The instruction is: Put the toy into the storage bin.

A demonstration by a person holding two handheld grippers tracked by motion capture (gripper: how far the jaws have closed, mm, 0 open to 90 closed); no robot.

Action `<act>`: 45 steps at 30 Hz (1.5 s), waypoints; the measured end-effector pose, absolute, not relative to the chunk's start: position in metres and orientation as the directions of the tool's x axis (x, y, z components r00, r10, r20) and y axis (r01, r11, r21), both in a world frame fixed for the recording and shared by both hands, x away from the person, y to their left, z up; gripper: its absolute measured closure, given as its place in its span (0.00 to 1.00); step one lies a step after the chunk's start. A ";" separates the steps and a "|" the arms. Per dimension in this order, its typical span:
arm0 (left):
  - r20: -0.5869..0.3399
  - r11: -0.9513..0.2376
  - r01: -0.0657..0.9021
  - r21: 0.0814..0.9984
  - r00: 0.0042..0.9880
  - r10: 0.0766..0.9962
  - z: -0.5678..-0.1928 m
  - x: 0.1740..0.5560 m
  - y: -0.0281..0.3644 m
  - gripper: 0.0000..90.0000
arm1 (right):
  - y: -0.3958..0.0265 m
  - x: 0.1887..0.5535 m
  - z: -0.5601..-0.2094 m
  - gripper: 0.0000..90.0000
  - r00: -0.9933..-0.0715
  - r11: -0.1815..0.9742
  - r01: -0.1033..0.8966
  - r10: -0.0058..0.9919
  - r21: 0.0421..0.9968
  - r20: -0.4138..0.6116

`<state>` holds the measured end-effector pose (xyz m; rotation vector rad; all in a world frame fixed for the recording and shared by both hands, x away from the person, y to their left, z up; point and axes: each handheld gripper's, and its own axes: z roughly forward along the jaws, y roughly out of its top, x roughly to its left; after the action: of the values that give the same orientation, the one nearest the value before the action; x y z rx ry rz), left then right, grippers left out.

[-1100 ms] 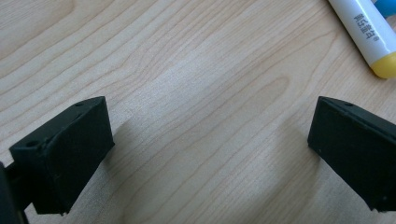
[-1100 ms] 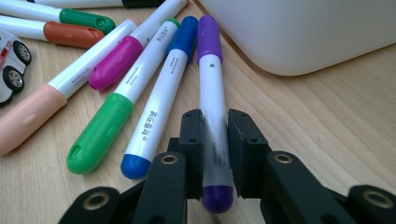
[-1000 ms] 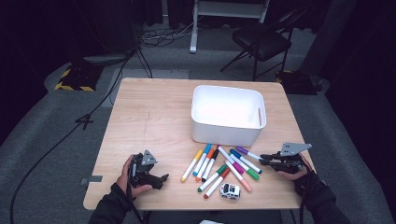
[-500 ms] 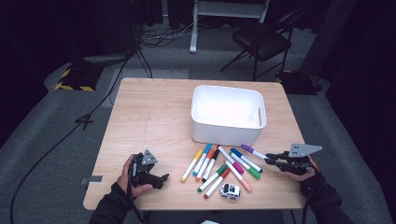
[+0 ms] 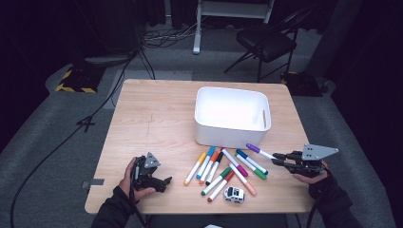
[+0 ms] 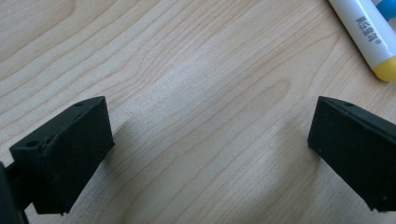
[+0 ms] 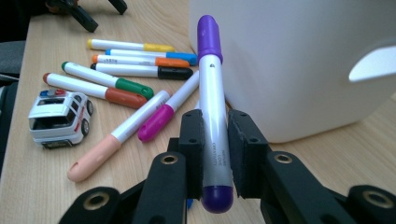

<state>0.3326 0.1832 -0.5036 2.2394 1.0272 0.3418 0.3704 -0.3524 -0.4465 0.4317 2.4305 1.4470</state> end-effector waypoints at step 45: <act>-0.030 -0.487 0.584 0.650 0.660 0.751 -0.504 0.333 0.183 0.00 | -0.313 0.416 -0.330 0.85 -0.922 0.410 -0.058 0.327 0.910 -0.206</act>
<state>0.3326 0.1832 -0.5036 2.2389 1.0282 0.3418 0.4160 -0.3127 -0.3301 0.2314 2.3188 1.5175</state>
